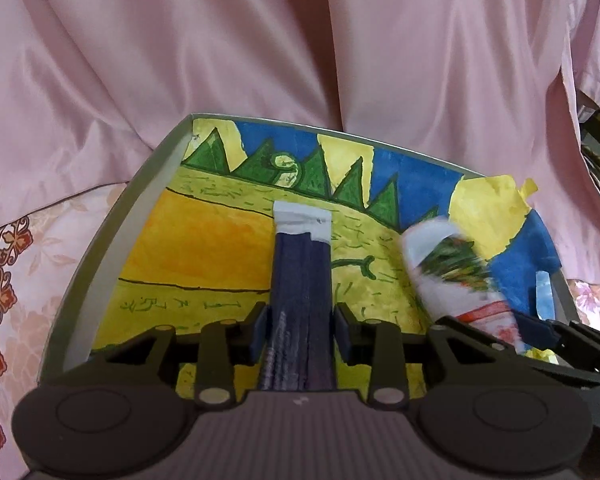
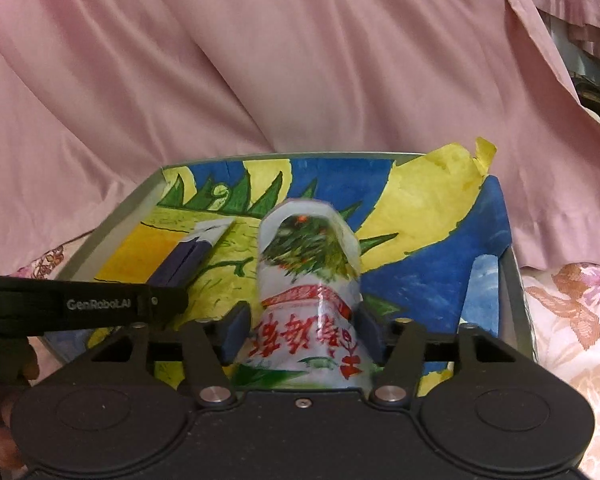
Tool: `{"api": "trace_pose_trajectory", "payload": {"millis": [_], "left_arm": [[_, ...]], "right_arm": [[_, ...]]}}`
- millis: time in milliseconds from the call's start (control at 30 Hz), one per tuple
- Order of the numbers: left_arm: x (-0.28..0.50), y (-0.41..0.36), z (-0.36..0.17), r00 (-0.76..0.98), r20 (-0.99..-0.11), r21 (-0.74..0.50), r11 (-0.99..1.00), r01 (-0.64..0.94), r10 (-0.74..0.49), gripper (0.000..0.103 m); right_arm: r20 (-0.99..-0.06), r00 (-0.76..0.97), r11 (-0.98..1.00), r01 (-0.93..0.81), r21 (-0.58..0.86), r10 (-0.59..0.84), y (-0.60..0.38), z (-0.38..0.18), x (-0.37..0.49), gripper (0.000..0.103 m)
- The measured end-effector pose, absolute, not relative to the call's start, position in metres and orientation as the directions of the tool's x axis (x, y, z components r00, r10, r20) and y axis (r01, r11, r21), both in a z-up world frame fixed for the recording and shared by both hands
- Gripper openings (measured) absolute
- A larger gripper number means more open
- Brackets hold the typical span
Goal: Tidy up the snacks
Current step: 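Carry the blue stick pack with the left tool while the right tool carries the pouch into the tray, then open both tools to release the items in the tray and withdraw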
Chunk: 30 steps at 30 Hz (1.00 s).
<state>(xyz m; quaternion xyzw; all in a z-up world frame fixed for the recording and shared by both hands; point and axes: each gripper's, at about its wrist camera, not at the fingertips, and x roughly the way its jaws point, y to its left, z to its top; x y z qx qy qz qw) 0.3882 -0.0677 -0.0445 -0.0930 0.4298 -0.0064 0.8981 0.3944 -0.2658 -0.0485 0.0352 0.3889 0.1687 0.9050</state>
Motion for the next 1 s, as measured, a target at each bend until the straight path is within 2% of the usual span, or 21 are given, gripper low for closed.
{"api": "trace_pose_trajectory", "payload": {"millis": [67,100,200,267,433,567,767,1000], "left_arm": [[0.386,-0.067,-0.041,0.627,-0.773,-0.184,0.98,-0.08,-0.094,0.05],[0.384,-0.066,-0.039,0.629,-0.771,-0.19,0.978,-0.087,-0.095,0.054],[0.375,-0.064,-0.027,0.654,-0.749,-0.211,0.974,-0.085,-0.105,0.064],[0.365,-0.061,-0.017,0.68,-0.724,-0.226,0.971,-0.084,-0.11,0.075],[0.326,-0.048,0.01,0.753,-0.645,-0.273,0.96,-0.068,-0.13,0.087],[0.29,-0.039,0.034,0.812,-0.575,-0.257,0.964,-0.063,-0.1,0.099],[0.239,-0.028,0.063,0.868,-0.49,-0.221,0.975,-0.029,-0.085,0.103],[0.169,-0.021,0.07,0.899,-0.429,-0.16,0.987,0.021,-0.089,0.103]], "right_arm": [[-0.688,0.648,0.944,-0.266,0.198,0.326,-0.269,-0.047,0.394,0.07],[-0.686,0.65,0.943,-0.261,0.205,0.329,-0.271,-0.044,0.394,0.078],[-0.67,0.67,0.947,-0.26,0.191,0.319,-0.277,-0.034,0.386,0.082],[-0.653,0.689,0.949,-0.255,0.187,0.314,-0.281,-0.024,0.378,0.086],[-0.554,0.766,0.945,-0.255,0.206,0.327,-0.295,0.015,0.342,0.101],[-0.473,0.824,0.95,-0.263,0.169,0.312,-0.3,0.046,0.303,0.102],[-0.407,0.864,0.955,-0.277,0.107,0.296,-0.302,0.075,0.245,0.102],[-0.342,0.902,0.964,-0.259,0.058,0.263,-0.299,0.087,0.173,0.102]]}}
